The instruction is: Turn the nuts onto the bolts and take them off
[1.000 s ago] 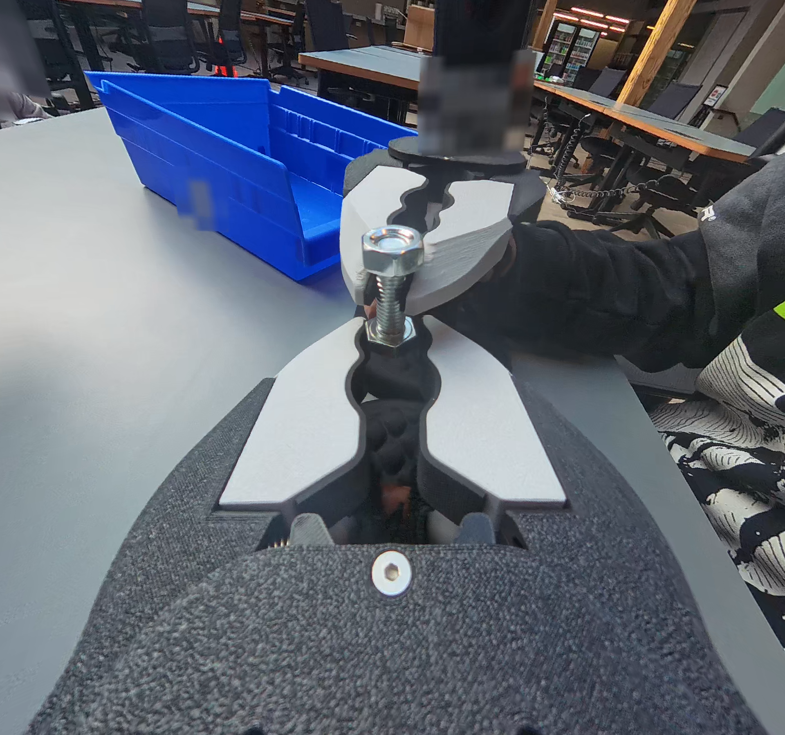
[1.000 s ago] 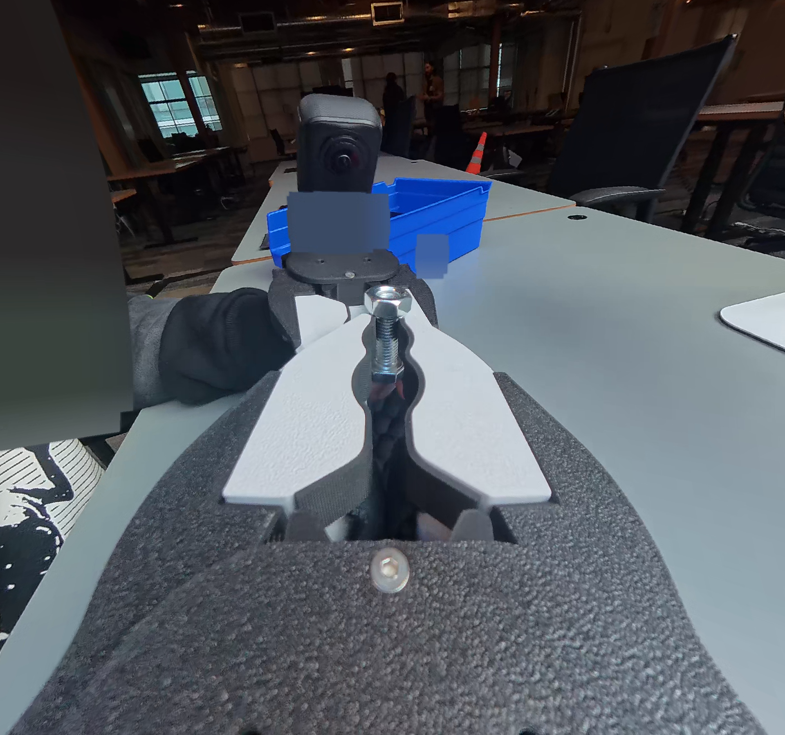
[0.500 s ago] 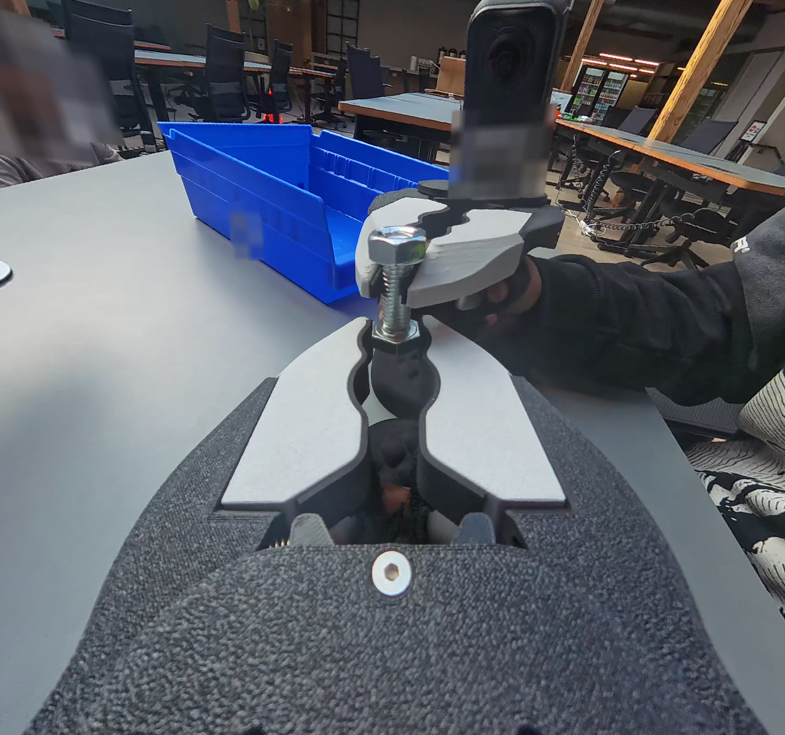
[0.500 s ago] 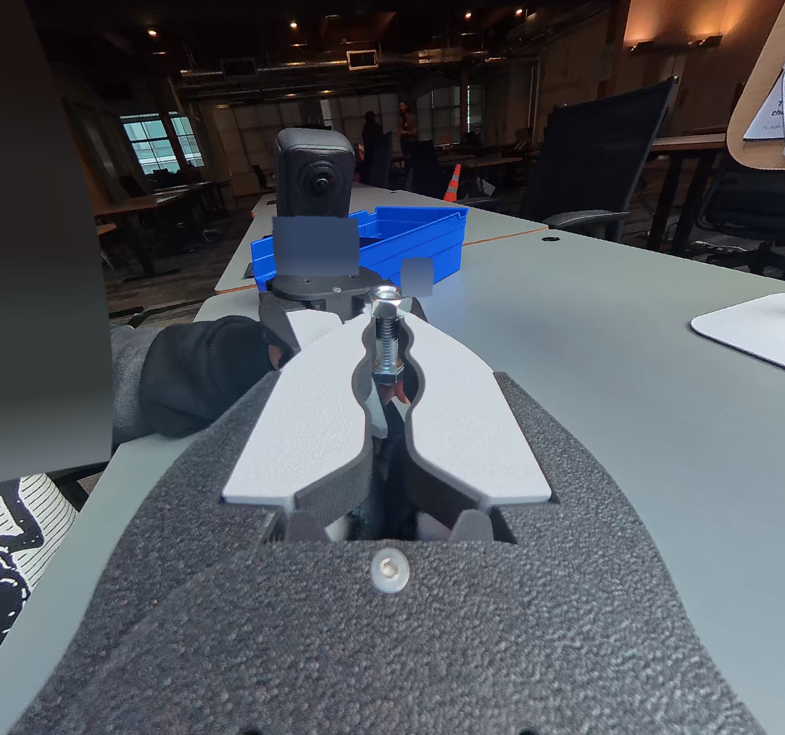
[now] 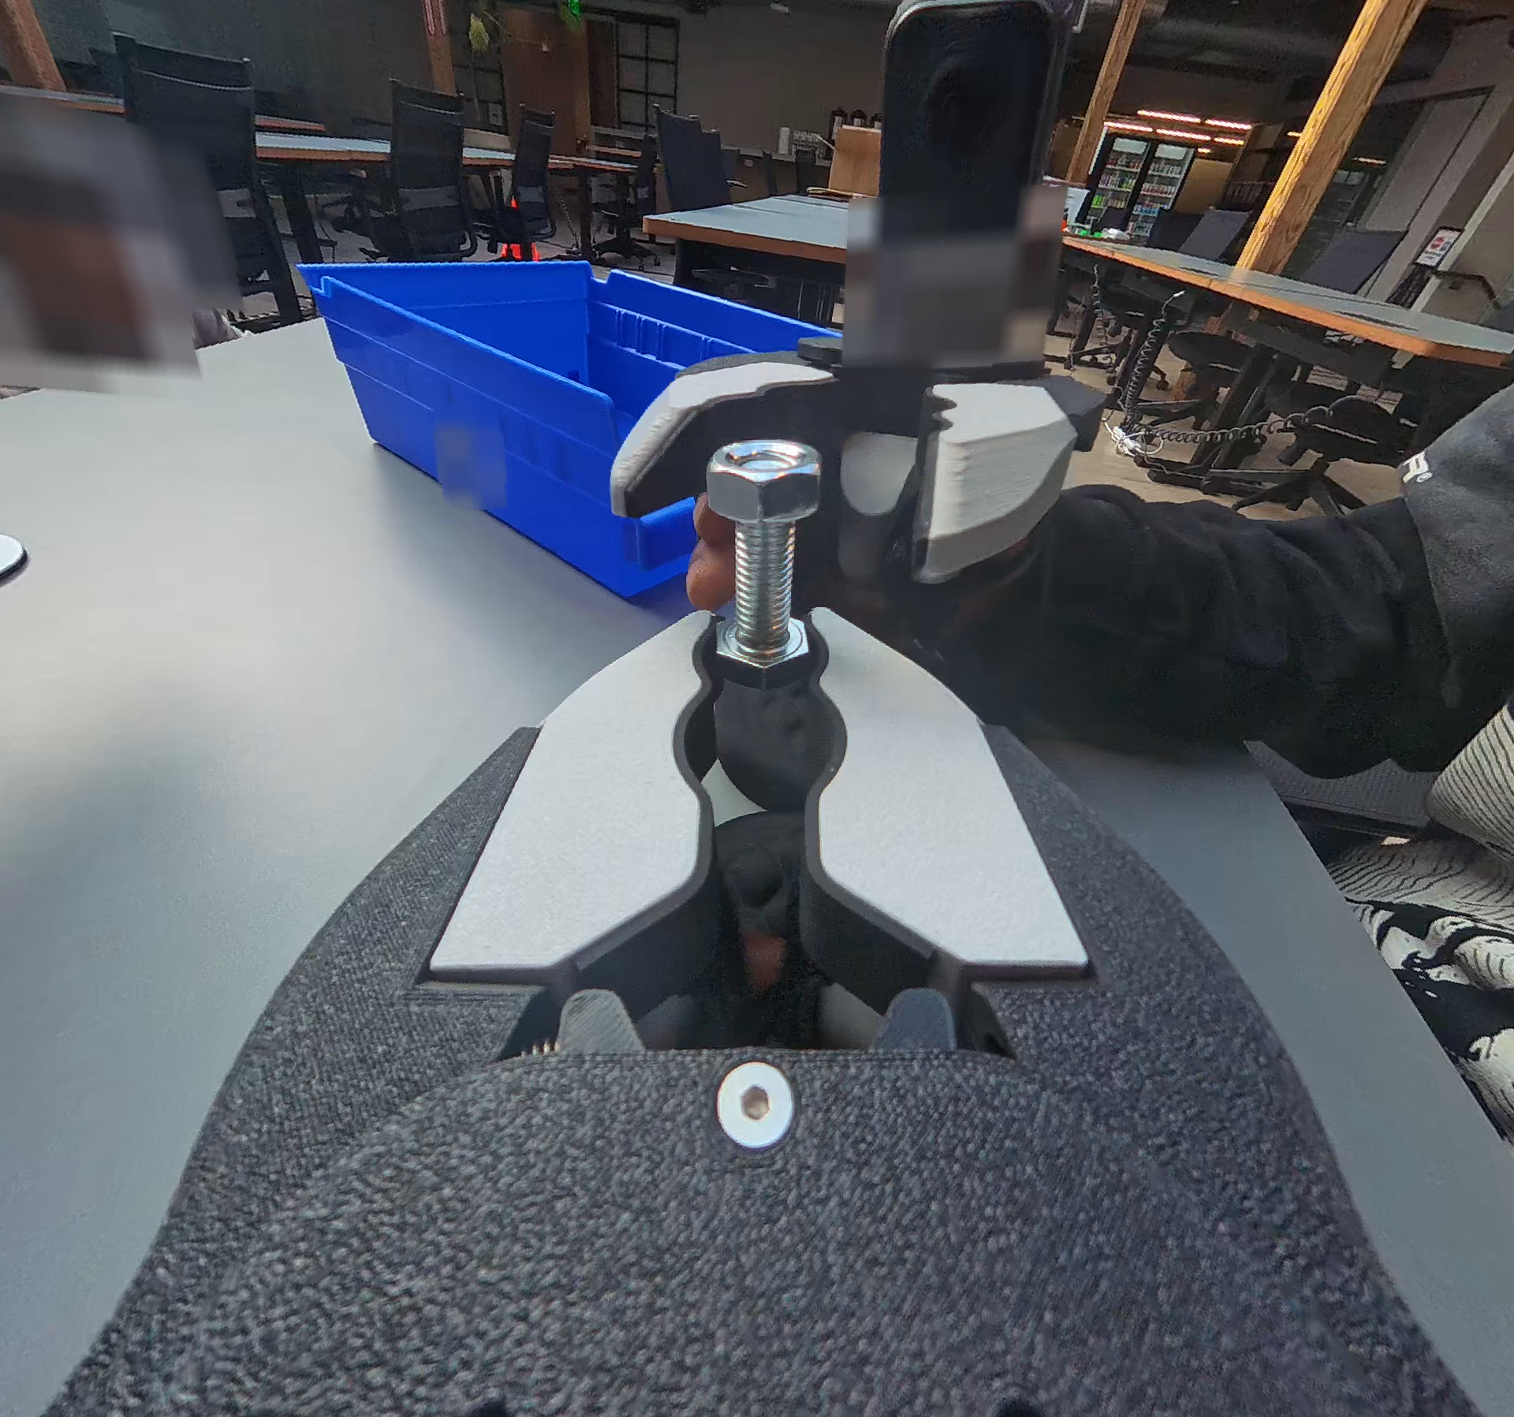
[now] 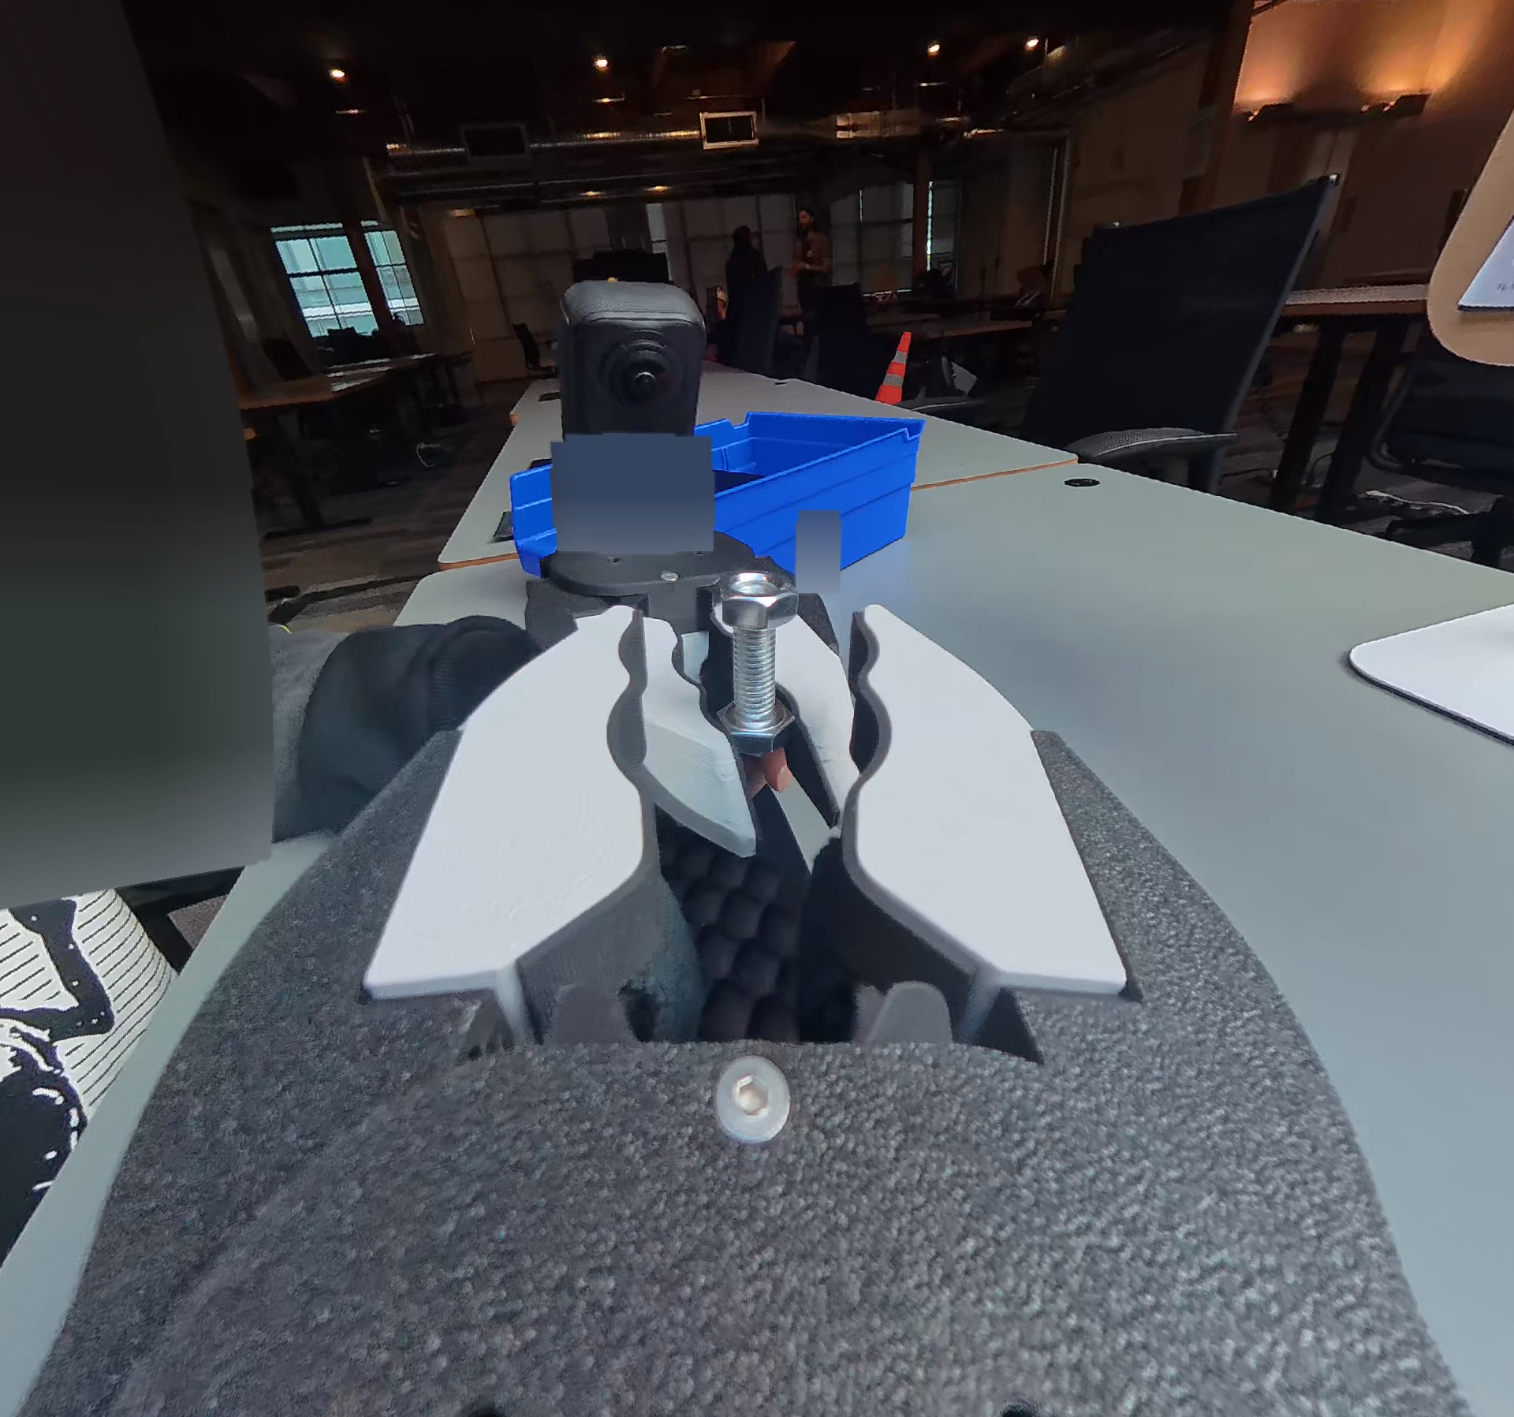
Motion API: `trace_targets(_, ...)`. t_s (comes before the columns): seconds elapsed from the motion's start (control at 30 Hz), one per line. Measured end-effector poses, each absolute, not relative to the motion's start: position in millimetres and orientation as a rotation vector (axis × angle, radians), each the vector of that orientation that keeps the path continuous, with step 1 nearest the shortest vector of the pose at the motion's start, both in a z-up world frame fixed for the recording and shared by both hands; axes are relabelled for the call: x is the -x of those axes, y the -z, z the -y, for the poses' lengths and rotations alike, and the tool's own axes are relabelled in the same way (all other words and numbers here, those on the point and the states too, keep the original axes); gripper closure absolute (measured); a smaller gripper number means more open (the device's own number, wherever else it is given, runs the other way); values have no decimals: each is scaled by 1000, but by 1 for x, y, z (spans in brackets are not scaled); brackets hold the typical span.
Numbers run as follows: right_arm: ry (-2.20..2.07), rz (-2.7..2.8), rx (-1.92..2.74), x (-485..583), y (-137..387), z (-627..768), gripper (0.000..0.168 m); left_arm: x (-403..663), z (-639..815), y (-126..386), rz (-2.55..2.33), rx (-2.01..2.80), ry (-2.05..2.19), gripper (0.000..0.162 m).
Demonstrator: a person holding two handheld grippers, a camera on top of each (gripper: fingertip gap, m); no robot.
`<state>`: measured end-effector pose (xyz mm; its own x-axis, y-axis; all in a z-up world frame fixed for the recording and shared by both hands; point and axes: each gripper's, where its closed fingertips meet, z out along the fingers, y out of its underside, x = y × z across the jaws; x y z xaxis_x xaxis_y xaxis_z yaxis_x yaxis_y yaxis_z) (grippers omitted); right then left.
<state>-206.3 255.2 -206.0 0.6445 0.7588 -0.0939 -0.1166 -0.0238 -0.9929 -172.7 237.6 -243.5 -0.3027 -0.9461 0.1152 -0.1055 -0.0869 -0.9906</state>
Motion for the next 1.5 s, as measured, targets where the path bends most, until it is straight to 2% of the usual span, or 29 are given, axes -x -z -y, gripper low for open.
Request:
trace_targets(0.13, -704, 631, 1407, 213, 204, -252, 120, 172, -237, 245, -1468, 1194, 1473, 145)
trace_targets(0.4, -665, 638, 1385, 210, 198, -249, 132, 172, -239, 244, -1451, 1203, 1476, 145)
trace_targets(0.57, -695, 651, 1357, 206, 194, -243, 159, 173, -242, 243, -1427, 1211, 1490, 145)
trace_targets(0.6, -702, 653, 1351, 206, 193, -241, 160, 173, -242, 243, -1427, 1211, 1492, 145)
trace_targets(0.73, -692, 642, 1355, 203, 194, -243, 159, 173, -240, 243, -1438, 1204, 1489, 145)
trace_targets(0.87, -691, 609, 1381, 202, 198, -249, 132, 173, -236, 244, -1470, 1184, 1476, 145)
trace_targets(0.97, -700, 627, 1405, 207, 202, -250, 120, 172, -231, 249, -1522, 1168, 1443, 145)
trace_targets(1.17, -673, 683, 1428, 212, 208, -248, 137, 172, -228, 251, -1551, 1163, 1425, 145)
trace_targets(1.37, -667, 674, 1424, 206, 205, -246, 143, 172, -232, 250, -1519, 1183, 1434, 145)
trace_targets(1.5, -669, 680, 1424, 201, 203, -244, 155, 172, -234, 249, -1503, 1190, 1442, 145)
